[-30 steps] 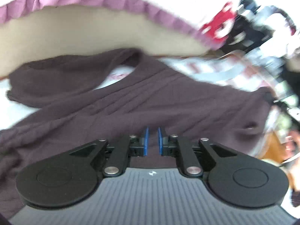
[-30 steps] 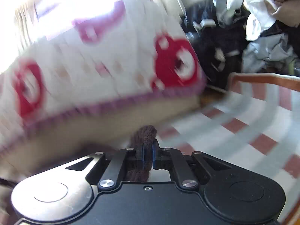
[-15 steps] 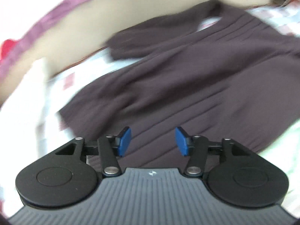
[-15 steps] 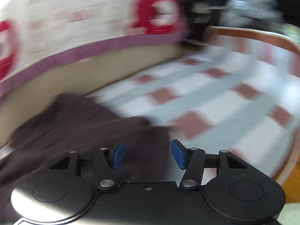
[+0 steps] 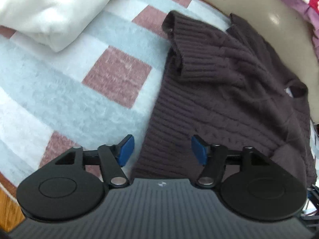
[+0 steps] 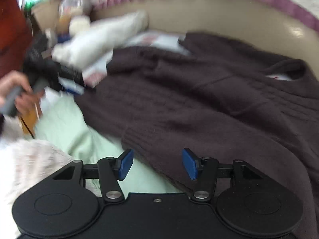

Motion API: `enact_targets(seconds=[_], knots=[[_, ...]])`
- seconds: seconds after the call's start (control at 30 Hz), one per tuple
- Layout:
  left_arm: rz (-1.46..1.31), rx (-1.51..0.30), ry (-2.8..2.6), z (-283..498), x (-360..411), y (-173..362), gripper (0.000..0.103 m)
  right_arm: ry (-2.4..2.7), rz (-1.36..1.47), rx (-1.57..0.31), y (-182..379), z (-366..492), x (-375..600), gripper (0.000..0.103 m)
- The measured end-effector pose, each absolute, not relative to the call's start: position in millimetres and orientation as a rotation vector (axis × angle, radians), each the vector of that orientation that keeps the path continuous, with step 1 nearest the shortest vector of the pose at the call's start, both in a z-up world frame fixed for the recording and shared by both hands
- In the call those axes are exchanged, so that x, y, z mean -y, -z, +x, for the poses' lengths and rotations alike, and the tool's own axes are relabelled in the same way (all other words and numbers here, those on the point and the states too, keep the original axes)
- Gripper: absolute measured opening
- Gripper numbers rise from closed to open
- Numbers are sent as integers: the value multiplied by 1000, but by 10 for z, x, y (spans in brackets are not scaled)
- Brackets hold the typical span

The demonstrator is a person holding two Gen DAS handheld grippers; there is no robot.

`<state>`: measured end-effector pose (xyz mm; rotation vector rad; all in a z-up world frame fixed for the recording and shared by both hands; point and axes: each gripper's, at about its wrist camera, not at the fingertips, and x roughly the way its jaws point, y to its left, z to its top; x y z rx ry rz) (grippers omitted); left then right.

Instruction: Fold clothes

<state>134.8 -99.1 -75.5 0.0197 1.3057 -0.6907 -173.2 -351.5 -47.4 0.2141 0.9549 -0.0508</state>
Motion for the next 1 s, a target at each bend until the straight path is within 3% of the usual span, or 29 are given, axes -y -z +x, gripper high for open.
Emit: enact_targets(seconds=[0.23, 0.27, 0.3, 0.33, 0.37, 0.4, 0.6, 0.77, 0.97, 1.0], knots=[[219, -1229, 689, 1204, 1208, 810, 69, 0, 162, -999, 554, -1652, 3361, 60], [190, -1230, 700, 1190, 1203, 793, 61, 3, 143, -1005, 572, -1642, 3342, 60], [132, -1226, 713, 1187, 1177, 770, 42, 9, 130, -1004, 586, -1633, 3326, 60], [82, -1214, 736, 1197, 1150, 735, 32, 18, 135, -987, 588, -1625, 3318, 60], [52, -1198, 747, 1211, 1124, 695, 11, 17, 152, -970, 590, -1612, 3312, 60], [28, -1180, 748, 1224, 1099, 657, 4, 6, 166, -955, 595, -1592, 3298, 60], [-202, -1059, 859, 1376, 1006, 418, 3, -64, 131, -936, 650, -1325, 3182, 60], [-234, -972, 856, 1543, 1169, 394, 0, -137, 283, -898, 568, -1036, 3193, 60], [-268, -1013, 891, 1561, 1152, 477, 0, -175, -14, -1099, 834, -515, 2755, 61], [-269, -1026, 889, 1571, 1150, 503, 0, -176, -92, -1115, 913, -450, 2660, 67]])
